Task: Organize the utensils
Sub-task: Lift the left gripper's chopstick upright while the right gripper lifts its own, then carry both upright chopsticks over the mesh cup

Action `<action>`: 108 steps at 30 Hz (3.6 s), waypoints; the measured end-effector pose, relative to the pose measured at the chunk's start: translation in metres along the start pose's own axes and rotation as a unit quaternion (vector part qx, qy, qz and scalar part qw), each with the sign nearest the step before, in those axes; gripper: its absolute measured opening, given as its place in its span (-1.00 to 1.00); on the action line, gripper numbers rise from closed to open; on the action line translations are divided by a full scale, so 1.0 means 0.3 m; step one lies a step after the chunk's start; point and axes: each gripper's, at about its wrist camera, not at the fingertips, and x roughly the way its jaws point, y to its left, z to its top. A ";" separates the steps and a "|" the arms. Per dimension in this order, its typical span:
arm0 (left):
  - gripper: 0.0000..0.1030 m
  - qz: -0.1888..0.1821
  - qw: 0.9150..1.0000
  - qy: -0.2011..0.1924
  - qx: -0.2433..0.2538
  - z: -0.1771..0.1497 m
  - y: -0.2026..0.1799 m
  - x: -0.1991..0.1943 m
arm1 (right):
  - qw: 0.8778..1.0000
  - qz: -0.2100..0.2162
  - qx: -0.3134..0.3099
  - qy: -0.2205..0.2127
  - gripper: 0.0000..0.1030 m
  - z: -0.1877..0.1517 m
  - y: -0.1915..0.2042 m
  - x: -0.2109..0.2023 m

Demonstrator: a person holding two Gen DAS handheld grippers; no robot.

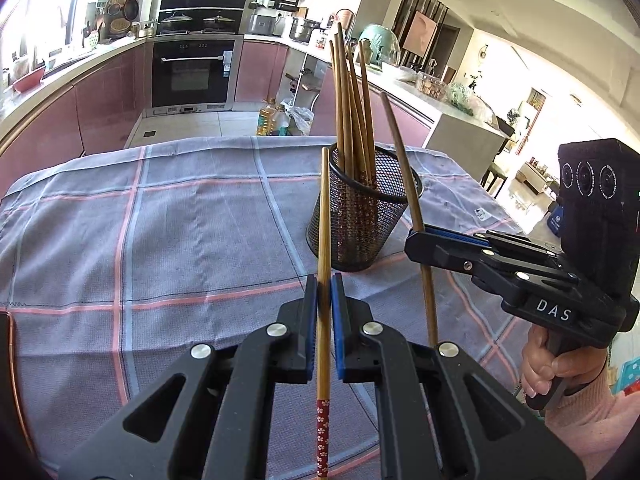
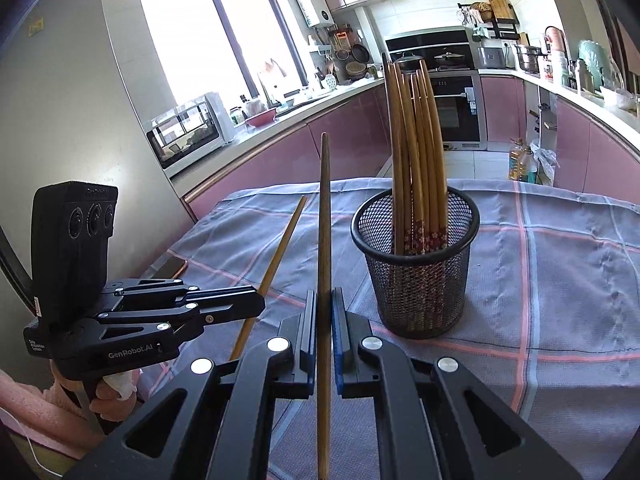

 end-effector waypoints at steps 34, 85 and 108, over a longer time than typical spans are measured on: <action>-0.85 -0.018 1.000 -0.015 0.005 0.045 -0.032 -0.025 | 0.999 -0.001 0.008 -0.032 -0.88 0.033 -0.017 -0.057; -0.85 -0.029 0.998 -0.048 0.016 0.117 -0.070 -0.083 | 0.998 -0.013 -0.006 -0.066 -0.88 0.101 -0.005 -0.105; -0.85 -0.034 0.997 -0.057 0.027 0.151 -0.092 -0.099 | 0.997 -0.015 -0.014 -0.075 -0.88 0.129 0.000 -0.116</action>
